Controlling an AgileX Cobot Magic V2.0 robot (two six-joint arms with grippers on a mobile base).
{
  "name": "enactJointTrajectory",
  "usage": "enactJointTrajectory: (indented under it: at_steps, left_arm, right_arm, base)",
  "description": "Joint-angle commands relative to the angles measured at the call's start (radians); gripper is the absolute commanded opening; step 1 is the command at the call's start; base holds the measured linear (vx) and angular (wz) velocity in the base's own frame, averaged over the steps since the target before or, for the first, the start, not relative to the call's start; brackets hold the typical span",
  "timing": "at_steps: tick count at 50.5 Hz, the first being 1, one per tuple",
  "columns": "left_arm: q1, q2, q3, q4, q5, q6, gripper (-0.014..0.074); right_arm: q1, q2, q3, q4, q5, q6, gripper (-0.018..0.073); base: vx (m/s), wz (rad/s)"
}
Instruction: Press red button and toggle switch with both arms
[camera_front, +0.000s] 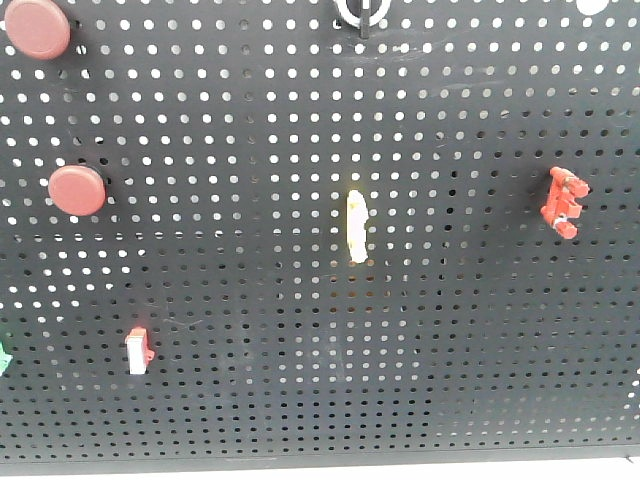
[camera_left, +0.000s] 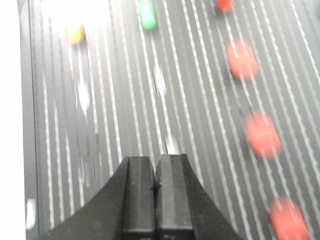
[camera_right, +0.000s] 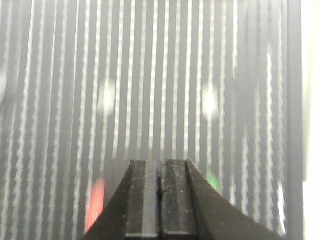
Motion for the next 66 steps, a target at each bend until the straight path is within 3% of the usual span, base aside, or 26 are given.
enactJointTrajectory:
  at_steps: [1, 15, 24, 33, 43, 52, 66]
  left_arm:
    - [-0.003, 0.116, -0.089, -0.003, 0.002, -0.01, 0.0001]
    - [-0.009, 0.333, -0.1, -0.01, -0.054, -0.009, 0.0001]
    - [-0.119, 0.398, -0.108, 0.024, -0.201, -0.016, 0.0001]
    - [-0.271, 0.479, -0.201, 0.025, -0.134, -0.027, 0.0001]
    - [-0.356, 0.597, -0.361, 0.023, -0.059, -0.027, 0.0001]
    - [-0.394, 0.683, -0.474, 0.023, -0.007, -0.027, 0.0001]
    - [-0.394, 0.768, -0.51, 0.015, -0.008, -0.027, 0.0001]
  right_arm:
    - [-0.007, 0.098, -0.082, -0.004, -0.063, -0.004, 0.0]
    - [-0.007, 0.232, -0.095, -0.003, -0.124, -0.004, 0.0]
    - [-0.007, 0.247, -0.095, -0.003, -0.127, -0.004, 0.0]
    - [-0.007, 0.247, -0.095, -0.003, -0.129, -0.004, 0.0]
    - [-0.007, 0.247, -0.095, -0.003, -0.129, -0.004, 0.0]
    - [-0.007, 0.247, -0.095, -0.003, -0.129, -0.004, 0.0]
    - [-0.007, 0.247, -0.095, -0.003, -0.129, -0.004, 0.0]
  base:
    - [0.0, 0.0]
    - [0.0, 0.0]
    - [0.0, 0.0]
    - [0.0, 0.0]
    - [0.0, 0.0]
    - [0.0, 0.0]
    - [0.0, 0.0]
